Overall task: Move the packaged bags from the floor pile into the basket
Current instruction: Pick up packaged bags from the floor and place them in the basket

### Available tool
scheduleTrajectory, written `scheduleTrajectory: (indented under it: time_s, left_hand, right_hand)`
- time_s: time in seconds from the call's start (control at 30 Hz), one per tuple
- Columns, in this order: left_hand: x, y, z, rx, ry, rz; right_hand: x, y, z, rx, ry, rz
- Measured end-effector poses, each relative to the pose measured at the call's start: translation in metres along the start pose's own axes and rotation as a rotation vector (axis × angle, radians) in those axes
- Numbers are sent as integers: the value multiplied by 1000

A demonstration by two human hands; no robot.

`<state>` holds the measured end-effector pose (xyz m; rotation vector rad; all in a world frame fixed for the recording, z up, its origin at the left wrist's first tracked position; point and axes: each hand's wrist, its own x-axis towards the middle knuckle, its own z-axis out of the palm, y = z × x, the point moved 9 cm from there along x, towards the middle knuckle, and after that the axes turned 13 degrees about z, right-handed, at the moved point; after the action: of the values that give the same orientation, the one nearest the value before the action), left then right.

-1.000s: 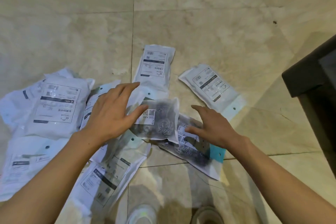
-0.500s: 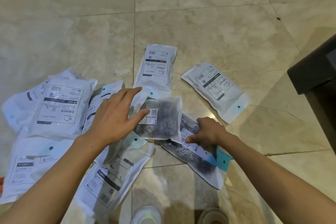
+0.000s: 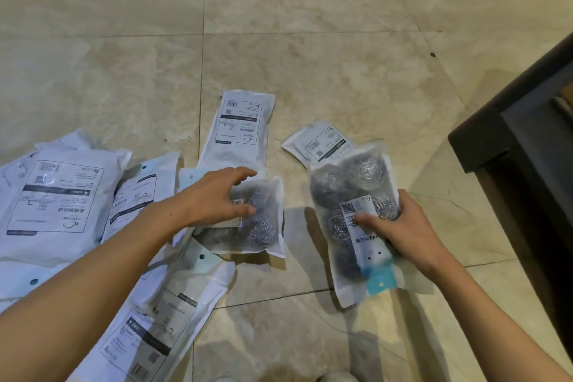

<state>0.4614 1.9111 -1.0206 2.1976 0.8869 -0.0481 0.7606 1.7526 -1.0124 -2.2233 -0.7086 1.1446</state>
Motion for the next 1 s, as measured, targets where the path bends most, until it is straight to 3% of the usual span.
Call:
scheduleTrajectory:
  time_s: [0.1,0.2,0.37,0.47,0.57,0.67,0.77,1.0]
  left_hand:
    - [25,-10,16,49,-154,-18]
    - [40,-30,30,167,-310,-96]
    - [53,-38,47,581,-483,-109]
    - [61,-33,50,635,-514,-78]
    - [63,-25,51,537,-478,-38]
    - [59,-8,42,436,-334,12]
    - [53,20,15,276,-83,68]
    - [-3,40,-92,-624,824,-8]
  right_hand:
    - [-13,-12,-21,371,-29,-25]
    - [-24,-28,-31,546,-74,-59]
    - [-26,-43,-40,642,-87,-101]
    - [-23,-47,-45,659,-71,-105]
    - [-22,-47,-45,671,-54,-111]
    - [-23,-48,-45,661,-43,-112]
    - [-24,-53,-51,630,-29,-133]
    - [-36,-83,-74,635,7,-212]
